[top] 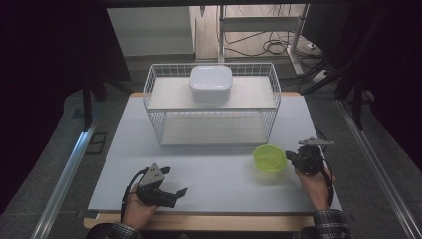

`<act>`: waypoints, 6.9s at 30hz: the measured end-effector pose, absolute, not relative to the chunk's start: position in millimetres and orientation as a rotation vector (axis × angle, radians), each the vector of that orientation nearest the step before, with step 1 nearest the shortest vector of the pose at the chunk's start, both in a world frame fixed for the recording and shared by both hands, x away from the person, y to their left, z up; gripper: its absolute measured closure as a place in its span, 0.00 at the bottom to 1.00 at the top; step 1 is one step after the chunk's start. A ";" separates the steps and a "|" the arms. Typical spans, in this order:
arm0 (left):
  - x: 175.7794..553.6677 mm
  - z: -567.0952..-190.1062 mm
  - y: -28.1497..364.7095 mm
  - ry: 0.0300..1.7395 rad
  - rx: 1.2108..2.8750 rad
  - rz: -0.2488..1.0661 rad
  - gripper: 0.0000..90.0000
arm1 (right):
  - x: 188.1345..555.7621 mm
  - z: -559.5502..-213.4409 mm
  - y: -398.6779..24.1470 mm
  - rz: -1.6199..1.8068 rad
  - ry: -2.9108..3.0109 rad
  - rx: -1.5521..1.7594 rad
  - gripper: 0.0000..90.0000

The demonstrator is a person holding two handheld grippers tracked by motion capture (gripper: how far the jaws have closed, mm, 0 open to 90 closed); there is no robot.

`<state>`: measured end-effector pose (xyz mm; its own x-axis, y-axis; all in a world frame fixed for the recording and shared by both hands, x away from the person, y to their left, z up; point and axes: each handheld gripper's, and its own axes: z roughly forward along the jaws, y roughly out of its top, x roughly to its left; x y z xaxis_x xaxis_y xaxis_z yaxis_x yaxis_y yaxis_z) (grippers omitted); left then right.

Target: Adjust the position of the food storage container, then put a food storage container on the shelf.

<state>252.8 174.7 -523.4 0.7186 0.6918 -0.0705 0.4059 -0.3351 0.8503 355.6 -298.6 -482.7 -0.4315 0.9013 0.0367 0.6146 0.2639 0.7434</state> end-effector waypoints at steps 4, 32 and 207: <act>252.8 -523.5 174.5 0.840 1.973 0.378 0.04 | 354.1 -483.6 -290.4 0.993 2.174 1.359 0.99; 253.0 -525.3 171.3 0.833 1.991 0.364 0.05 | 338.3 -492.2 -213.9 1.049 2.401 1.191 0.98; 254.0 -526.9 173.3 0.850 2.038 0.356 0.04 | 370.4 -462.9 -163.2 1.661 2.557 1.554 0.91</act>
